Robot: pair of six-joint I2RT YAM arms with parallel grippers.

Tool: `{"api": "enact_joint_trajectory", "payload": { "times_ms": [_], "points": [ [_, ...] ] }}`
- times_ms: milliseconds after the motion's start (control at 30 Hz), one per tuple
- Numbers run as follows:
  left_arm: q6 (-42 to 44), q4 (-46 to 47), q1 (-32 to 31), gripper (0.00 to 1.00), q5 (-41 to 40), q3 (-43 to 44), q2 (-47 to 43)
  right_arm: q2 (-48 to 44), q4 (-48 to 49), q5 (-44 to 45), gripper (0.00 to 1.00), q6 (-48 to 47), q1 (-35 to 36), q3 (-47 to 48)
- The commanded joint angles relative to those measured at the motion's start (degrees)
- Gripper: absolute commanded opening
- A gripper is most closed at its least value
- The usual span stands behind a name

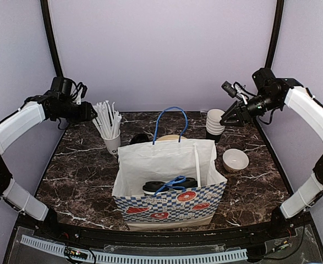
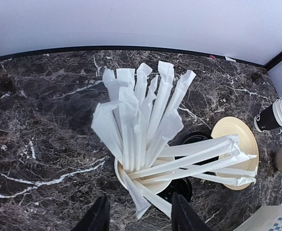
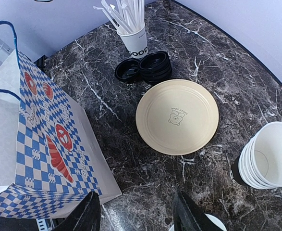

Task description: Pack the takeout coffee

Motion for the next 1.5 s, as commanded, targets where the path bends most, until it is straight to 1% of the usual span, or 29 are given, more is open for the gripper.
{"api": "enact_joint_trajectory", "payload": {
  "times_ms": [0, 167, 267, 367, 467, 533, 567, 633, 767, 1000, 1100, 1167, 1233, 1267, 1300, 1333, 1367, 1467],
  "points": [
    [0.18, 2.74, 0.44, 0.41, 2.18, -0.30, 1.84, -1.83, 0.58, -0.25, 0.51, -0.34, -0.15, -0.60],
    [0.19, 2.70, 0.44, 0.32, 2.22, -0.63, 2.24, -2.42, 0.82, 0.14, 0.51, -0.25, -0.15, -1.09],
    [0.39, 2.26, 0.44, 0.24, 1.69, -0.90, 2.12, -2.36, 1.06, 0.02, 0.51, -0.07, -0.16, -1.23],
    [0.84, 1.64, 0.43, 0.22, 1.00, -0.87, 1.98, -2.08, 1.03, -0.20, 0.51, -0.03, -0.16, -0.97],
    [1.62, 1.01, 0.44, 0.17, 0.66, -0.82, 2.01, -1.97, 1.00, -0.28, 0.51, -0.02, -0.16, -0.79],
    [1.98, 0.70, 0.39, 0.10, 0.78, -0.57, 2.13, -2.13, 0.92, -0.21, 0.50, 0.02, -0.16, -0.76],
    [2.06, 0.47, 0.38, 0.04, 1.19, -0.50, 2.14, -2.19, 0.92, -0.16, 0.50, 0.02, -0.17, -0.79],
    [2.13, -0.06, 0.43, 0.00, 1.98, 0.12, 1.85, -2.23, 1.01, 0.04, 0.50, 0.02, -0.11, -0.87],
    [2.22, -3.19, 0.44, 0.00, 2.53, 3.53, -0.19, -2.24, 0.94, 0.32, 0.50, 0.10, -0.16, -0.77],
    [2.48, -12.93, 0.44, 0.00, 0.58, 15.27, -7.92, -1.97, 0.41, 0.67, 0.49, 0.20, -0.16, 0.39],
    [2.09, -16.86, 0.43, 0.00, 1.59, 20.99, -10.39, -1.80, 0.35, 0.92, 0.49, 0.13, -0.15, 0.68],
    [1.27, -17.30, 0.43, 0.00, 4.72, 23.42, -12.28, -1.59, 0.24, 1.10, 0.50, 0.12, -0.16, 0.91],
    [0.12, -15.82, 0.44, 0.00, 9.70, 25.01, -14.13, -1.30, 0.10, 1.11, 0.50, 0.12, -0.16, 1.32],
    [-0.36, -14.99, 0.39, 0.00, 14.14, 25.30, -15.22, -1.04, -0.06, 1.11, 0.49, 0.11, -0.14, 1.53],
    [-1.67, -12.77, 0.37, 0.00, 16.46, 25.48, -15.65, -0.82, -0.08, 1.14, 0.49, 0.07, -0.14, 1.84],
    [-2.45, -10.14, 0.24, 0.00, 21.43, 25.36, -16.39, -0.57, -0.20, 1.05, 0.49, 0.17, -0.16, 2.14],
    [-4.61, -8.77, 0.03, 0.00, 23.75, 25.05, -16.63, -0.38, -0.28, 0.96, 0.49, 0.18, -0.16, 2.42],
    [-9.41, -1.43, -2.25, 0.00, 34.53, 24.06, -16.72, 0.25, -0.42, 0.91, 0.49, 0.28, -0.16, 2.96]
  ]
}}
